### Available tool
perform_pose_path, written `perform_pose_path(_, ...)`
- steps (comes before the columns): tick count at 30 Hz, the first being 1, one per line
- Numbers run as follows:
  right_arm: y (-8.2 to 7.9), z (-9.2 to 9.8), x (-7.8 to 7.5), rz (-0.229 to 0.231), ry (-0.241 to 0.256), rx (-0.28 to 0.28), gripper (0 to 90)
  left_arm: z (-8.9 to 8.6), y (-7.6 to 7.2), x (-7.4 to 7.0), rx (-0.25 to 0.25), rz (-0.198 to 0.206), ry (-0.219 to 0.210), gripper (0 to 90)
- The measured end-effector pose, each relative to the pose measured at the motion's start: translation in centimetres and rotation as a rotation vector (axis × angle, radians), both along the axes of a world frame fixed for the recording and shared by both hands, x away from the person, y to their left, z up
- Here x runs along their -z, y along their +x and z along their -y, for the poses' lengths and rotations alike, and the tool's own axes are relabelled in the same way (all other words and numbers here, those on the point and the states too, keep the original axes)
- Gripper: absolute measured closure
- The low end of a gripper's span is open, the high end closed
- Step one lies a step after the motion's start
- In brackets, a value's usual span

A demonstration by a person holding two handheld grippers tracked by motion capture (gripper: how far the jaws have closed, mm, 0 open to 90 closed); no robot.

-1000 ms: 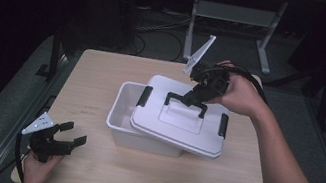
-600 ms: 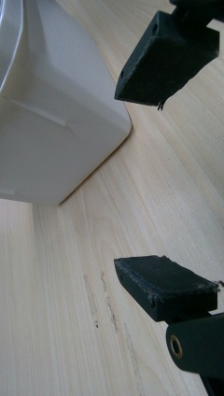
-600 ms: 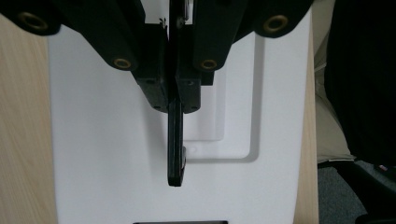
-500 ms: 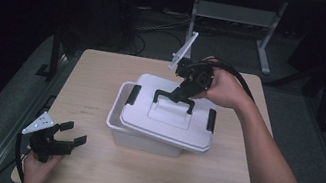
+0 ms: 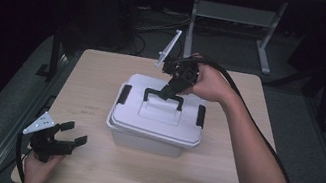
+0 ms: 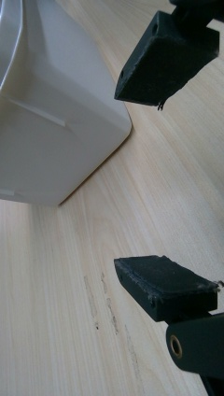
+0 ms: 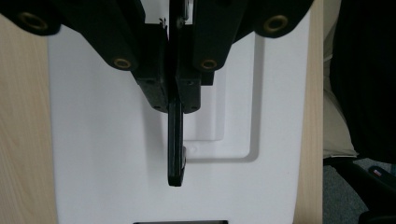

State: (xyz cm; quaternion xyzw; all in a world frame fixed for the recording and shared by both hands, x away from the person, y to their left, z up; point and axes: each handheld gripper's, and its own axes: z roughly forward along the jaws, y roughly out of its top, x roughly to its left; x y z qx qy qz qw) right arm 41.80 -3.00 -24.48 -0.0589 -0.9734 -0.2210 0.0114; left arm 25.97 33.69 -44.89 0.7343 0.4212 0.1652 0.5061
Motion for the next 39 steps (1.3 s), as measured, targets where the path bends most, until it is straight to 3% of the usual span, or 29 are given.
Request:
perform_pose_path(13,1.3,-2.1,1.2,-0.021,-0.002,-0.028,84.6,-0.1,0.0,0.0,-0.001,0.002,0.002,15.3)
perform_pose_path(39,2.3,-2.4,2.7,-0.046,0.004,-0.039,84.4,-0.1,0.0,-0.1,-0.011,0.002,-0.004,15.3)
